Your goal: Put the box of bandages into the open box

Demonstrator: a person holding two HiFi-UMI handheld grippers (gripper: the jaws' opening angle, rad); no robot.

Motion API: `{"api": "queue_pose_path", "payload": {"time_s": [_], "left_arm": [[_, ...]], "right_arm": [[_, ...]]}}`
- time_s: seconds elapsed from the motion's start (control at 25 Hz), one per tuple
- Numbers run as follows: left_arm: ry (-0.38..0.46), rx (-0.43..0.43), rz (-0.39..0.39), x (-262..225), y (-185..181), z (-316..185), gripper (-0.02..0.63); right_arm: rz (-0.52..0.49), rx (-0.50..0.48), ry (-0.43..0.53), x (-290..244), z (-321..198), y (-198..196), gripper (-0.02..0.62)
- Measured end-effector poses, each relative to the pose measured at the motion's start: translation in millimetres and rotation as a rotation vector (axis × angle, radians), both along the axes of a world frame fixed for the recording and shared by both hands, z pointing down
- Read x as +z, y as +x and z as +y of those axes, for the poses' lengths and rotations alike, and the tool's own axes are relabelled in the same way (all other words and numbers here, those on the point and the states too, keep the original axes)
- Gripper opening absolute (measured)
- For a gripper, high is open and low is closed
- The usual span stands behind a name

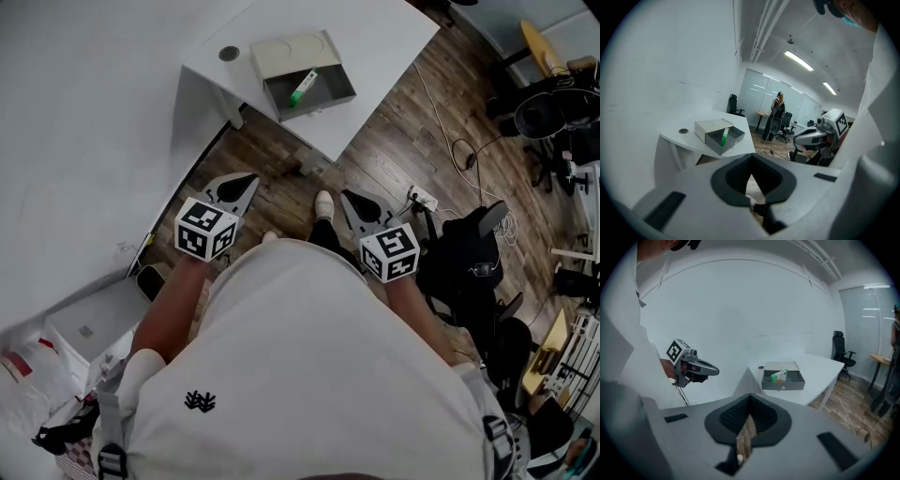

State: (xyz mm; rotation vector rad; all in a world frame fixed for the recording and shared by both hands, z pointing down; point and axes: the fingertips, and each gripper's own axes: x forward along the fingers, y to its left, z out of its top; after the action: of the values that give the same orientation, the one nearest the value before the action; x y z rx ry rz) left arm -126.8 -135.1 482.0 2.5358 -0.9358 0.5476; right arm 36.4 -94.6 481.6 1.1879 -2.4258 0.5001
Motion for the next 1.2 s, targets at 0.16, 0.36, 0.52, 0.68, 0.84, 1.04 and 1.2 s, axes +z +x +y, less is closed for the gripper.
{"api": "queue_pose_path", "payload": {"time_s": [0.16,0.36,0.52,0.68,0.84,1.04,1.2], "left_arm": [[0.003,0.005,0.006,-1,-4,5,0.006],[0.001,0.004,0.012,1,-9,12,0.006],[0.001,0.003,0.015,3,-13,15,0.006],[0.001,0.0,0.018,4,-14,16,0.006],[-0.001,-0.003,0.014,4,-15,17,0.006],[-0.009,-0.003,0.007,8,-14,19,0.006],[-0.023,-0.001,0.001,12,-14,22,0.006]], "right_arm": [[0.005,-0.006,0.009,-3,4,-6,0.006],[0.018,-0.014,0.009,-2,11,-13,0.006],[0.025,-0.016,0.01,-2,14,-16,0.006],[0.031,-0.023,0.011,-1,14,-17,0.006],[0.035,-0.03,0.011,-1,15,-19,0.006],[0.034,-0.033,0.006,3,16,-20,0.006],[0.031,-0.032,-0.009,7,20,-20,0.006]]}}
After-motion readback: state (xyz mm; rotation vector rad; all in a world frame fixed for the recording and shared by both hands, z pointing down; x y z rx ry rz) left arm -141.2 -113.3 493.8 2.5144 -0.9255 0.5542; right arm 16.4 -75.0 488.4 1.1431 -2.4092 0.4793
